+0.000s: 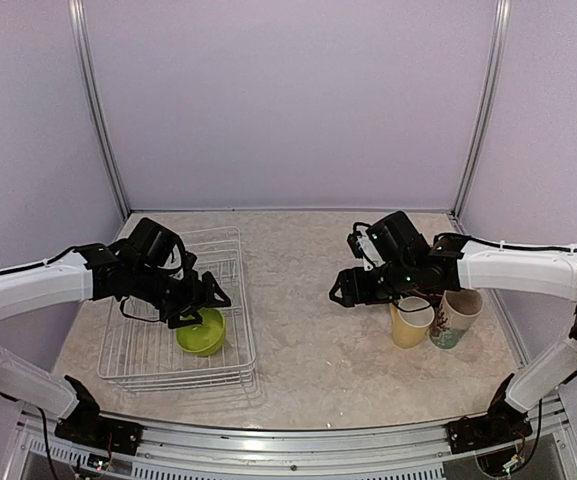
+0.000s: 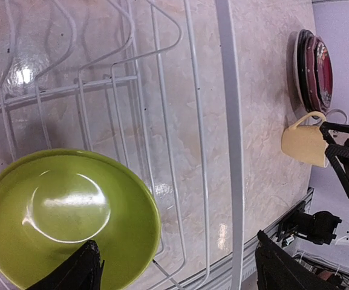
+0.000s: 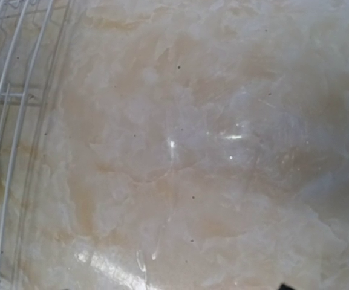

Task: Unload the mixed dishes from the dish rack
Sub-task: Adjust the bowl on the dish rack, then grab the bowl from the dish rack.

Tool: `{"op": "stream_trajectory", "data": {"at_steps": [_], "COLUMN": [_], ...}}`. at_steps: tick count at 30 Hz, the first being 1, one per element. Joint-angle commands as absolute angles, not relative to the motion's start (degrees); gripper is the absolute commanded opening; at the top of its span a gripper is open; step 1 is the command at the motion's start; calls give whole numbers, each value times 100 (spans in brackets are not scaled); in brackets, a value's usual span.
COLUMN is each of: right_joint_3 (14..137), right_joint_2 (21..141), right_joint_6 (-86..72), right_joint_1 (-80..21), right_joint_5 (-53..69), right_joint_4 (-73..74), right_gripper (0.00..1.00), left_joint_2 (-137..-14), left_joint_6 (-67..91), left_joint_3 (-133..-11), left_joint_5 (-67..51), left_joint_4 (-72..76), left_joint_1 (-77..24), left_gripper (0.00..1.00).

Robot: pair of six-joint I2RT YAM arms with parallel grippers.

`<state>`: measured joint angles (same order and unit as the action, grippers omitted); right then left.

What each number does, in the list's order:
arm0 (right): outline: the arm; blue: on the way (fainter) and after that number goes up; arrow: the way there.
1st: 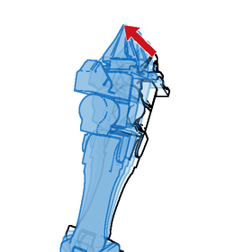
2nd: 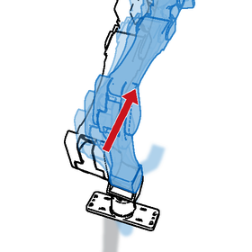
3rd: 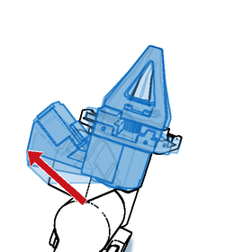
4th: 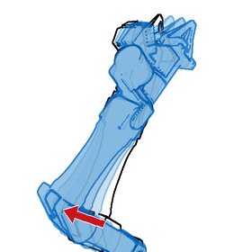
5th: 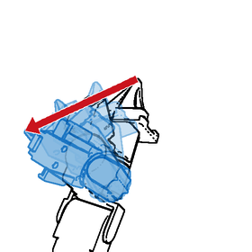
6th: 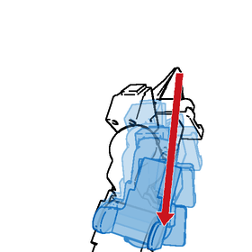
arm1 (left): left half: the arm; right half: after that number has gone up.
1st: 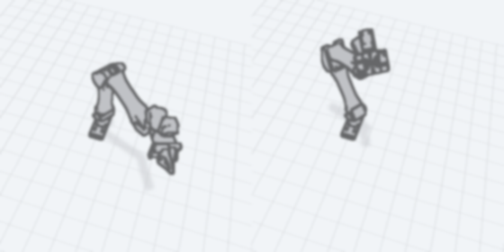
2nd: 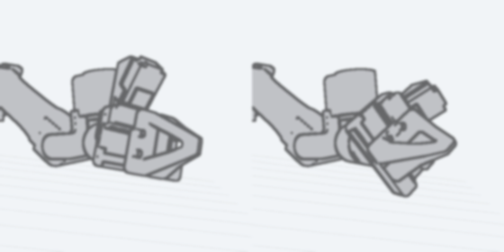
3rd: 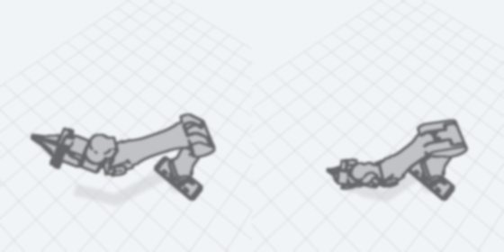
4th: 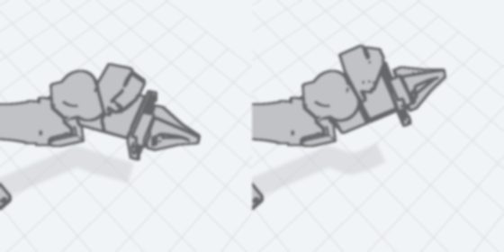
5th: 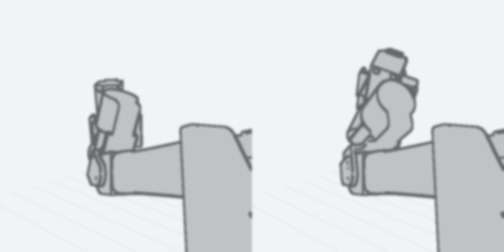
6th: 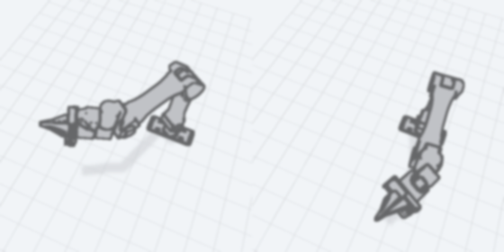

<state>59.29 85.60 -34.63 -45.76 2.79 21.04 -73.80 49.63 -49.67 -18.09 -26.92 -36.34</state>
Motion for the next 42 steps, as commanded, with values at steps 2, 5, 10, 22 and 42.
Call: {"op": "stream_trajectory", "data": {"at_steps": [2, 5, 10, 22, 42], "right_joint_3": [5811, 5820, 5837, 5844, 6285], "right_joint_2": [8579, 8586, 8572, 8534, 8696], "right_joint_6": [-3522, -3524, -3516, -3564, -3495], "right_joint_1": [-4657, -4655, -4652, -4702, -4911], "right_joint_5": [265, 265, 232, 176, 45], "right_joint_4": [2048, 2048, 2064, 2030, 2213], "right_gripper": [70, 70, 70, 70, 71], "left_joint_2": [-7236, -7044, -6796, -7064, -7226], "left_joint_6": [4881, 4884, 4951, 4912, 4792], "left_joint_3": [-5114, -5139, -4992, -4535, -4590], "left_joint_5": [-1130, -726, -545, -1171, -1037], "left_joint_4": [-3584, -4002, -4443, -4042, -4170], "left_joint_1": [-3700, -3680, -3385, -2831, -2931], "left_gripper": [86, 86, 85, 58, 25]}}
